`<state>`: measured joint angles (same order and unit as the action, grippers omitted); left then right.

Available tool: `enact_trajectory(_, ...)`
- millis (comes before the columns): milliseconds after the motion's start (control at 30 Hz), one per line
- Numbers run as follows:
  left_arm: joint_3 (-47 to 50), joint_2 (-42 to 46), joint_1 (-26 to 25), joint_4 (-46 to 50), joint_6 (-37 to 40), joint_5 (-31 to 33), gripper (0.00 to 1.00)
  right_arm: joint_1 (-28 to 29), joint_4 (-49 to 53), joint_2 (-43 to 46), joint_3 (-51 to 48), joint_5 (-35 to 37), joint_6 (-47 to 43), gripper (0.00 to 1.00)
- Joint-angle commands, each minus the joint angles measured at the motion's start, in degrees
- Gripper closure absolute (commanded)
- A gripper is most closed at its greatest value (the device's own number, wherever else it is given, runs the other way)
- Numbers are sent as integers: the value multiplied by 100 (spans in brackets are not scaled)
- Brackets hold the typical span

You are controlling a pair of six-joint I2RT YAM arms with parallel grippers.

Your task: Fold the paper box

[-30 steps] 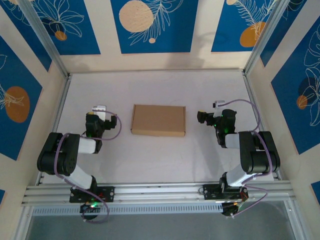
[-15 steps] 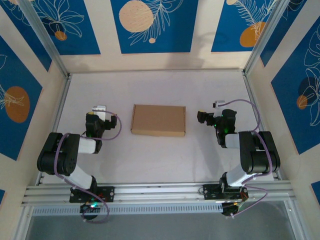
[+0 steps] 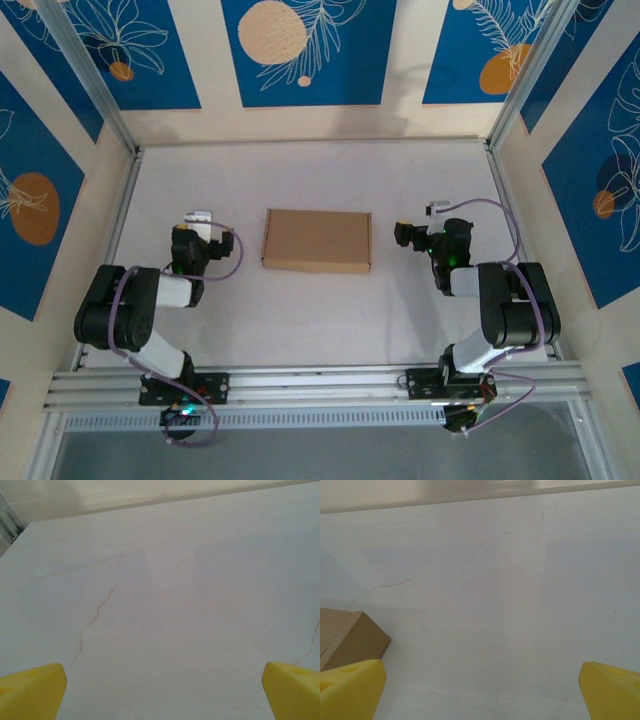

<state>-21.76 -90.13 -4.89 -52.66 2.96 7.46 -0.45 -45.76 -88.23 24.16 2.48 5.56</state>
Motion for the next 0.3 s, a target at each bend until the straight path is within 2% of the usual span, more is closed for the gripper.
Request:
enact_trajectory(0,32,74,33,-82,-42,-121,0,-27,-21,95,-19,-99,-20,1)
enact_trajectory(267,43,83,43,-79,-34,-193,0,-24,-23,95,-16,-99,-26,1)
